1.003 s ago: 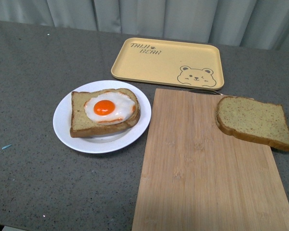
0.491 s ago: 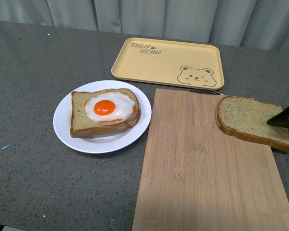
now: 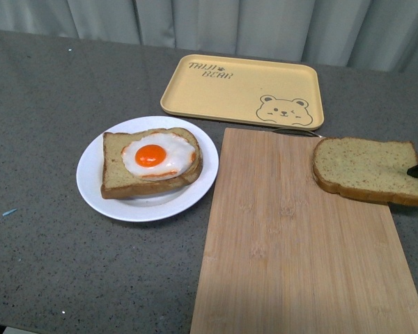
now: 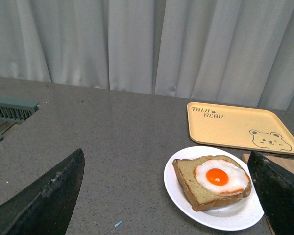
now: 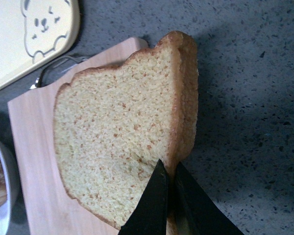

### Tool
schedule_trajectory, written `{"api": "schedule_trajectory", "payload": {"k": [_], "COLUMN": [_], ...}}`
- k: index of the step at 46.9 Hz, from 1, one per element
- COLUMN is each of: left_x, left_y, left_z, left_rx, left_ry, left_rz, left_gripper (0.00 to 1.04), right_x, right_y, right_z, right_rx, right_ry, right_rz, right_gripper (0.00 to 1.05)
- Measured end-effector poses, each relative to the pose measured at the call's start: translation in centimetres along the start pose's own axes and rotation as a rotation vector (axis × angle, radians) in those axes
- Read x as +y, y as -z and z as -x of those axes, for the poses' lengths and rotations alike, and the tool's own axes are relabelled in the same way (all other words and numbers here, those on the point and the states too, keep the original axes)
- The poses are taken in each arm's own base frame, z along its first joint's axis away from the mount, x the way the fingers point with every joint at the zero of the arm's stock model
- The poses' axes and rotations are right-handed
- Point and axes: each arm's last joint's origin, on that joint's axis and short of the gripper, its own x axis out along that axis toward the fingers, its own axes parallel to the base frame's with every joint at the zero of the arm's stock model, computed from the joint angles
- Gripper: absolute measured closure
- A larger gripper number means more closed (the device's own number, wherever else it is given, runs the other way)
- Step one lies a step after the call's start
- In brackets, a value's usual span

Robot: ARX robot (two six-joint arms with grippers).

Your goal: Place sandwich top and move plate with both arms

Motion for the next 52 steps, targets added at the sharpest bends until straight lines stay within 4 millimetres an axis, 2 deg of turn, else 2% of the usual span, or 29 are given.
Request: {"api": "schedule_trajectory", "payload": {"k": [5, 13, 19, 25, 29, 34, 41, 47, 52], "left_x": [0.0, 0.0, 0.0, 0.0, 0.0, 0.0, 0.0, 0.0, 0.0], "left_y": [0.0, 0.0, 0.0, 0.0, 0.0, 0.0, 0.0, 0.0, 0.0], "left_z": [0.0, 0.0, 0.0, 0.0, 0.0, 0.0, 0.0, 0.0, 0.0], "left_rx": [0.000, 0.000, 0.000, 0.000, 0.000, 0.000, 0.000, 0.000, 0.000], "left_ry": [0.000, 0.000, 0.000, 0.000, 0.000, 0.000, 0.000, 0.000, 0.000], "left_rz": [0.000, 0.000, 0.000, 0.000, 0.000, 0.000, 0.000, 0.000, 0.000], "left_gripper": [0.07, 0.07, 0.07, 0.07, 0.07, 0.07, 0.07, 0.07, 0.07], "right_x": [0.8, 3.4, 7.3, 11.7, 13.5, 16.7, 18.8, 20.5, 21.7], "right_y": [0.0, 0.3, 0.9, 2.8, 3.5, 4.4, 4.1, 3.0, 3.0], "right_z": [1.0, 2.8, 3.0, 0.4, -1.2, -4.4, -8.0, -10.3, -12.2], "right_rx": [0.002, 0.002, 0.019, 0.109, 0.158, 0.256, 0.358, 0.372, 0.395], "right_ry": [-0.068, -0.248, -0.402, -0.501, -0.527, -0.548, -0.540, -0.561, -0.557], "right_rz": [-0.009, 0.014, 0.066, 0.119, 0.147, 0.209, 0.286, 0.325, 0.345], "right_gripper": [1.04, 1.04, 1.04, 1.04, 1.04, 1.04, 1.04, 1.04, 1.04]}}
